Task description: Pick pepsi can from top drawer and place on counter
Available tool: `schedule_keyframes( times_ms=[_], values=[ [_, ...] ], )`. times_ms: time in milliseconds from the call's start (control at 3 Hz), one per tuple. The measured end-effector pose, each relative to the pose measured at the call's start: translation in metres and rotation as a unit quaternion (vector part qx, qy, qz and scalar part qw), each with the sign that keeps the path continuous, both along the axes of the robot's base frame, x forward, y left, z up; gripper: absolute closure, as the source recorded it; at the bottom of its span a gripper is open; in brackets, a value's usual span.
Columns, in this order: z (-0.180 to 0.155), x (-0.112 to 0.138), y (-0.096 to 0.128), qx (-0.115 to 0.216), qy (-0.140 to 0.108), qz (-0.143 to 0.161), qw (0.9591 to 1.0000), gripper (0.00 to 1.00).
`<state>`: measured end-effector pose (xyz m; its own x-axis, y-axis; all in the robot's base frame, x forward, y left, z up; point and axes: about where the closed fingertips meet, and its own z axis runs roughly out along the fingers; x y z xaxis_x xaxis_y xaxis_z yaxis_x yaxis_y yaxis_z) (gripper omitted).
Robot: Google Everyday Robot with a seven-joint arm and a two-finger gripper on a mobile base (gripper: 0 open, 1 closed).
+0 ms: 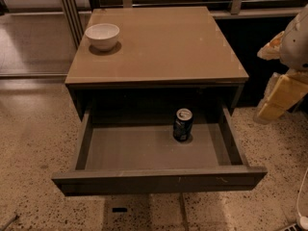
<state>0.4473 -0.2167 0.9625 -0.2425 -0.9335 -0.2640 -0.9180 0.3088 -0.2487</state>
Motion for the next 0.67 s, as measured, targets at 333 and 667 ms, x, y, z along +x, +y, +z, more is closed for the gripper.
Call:
schedule_keyframes(
  times_ms=[333, 667],
  values=[
    [-0.044, 0.022, 0.007, 0.063, -0.003, -0.026, 0.9976, 0.42],
    [-0.092, 0.049, 0.022, 0.123, -0.013, -0.043, 0.9915, 0.65]
  ],
)
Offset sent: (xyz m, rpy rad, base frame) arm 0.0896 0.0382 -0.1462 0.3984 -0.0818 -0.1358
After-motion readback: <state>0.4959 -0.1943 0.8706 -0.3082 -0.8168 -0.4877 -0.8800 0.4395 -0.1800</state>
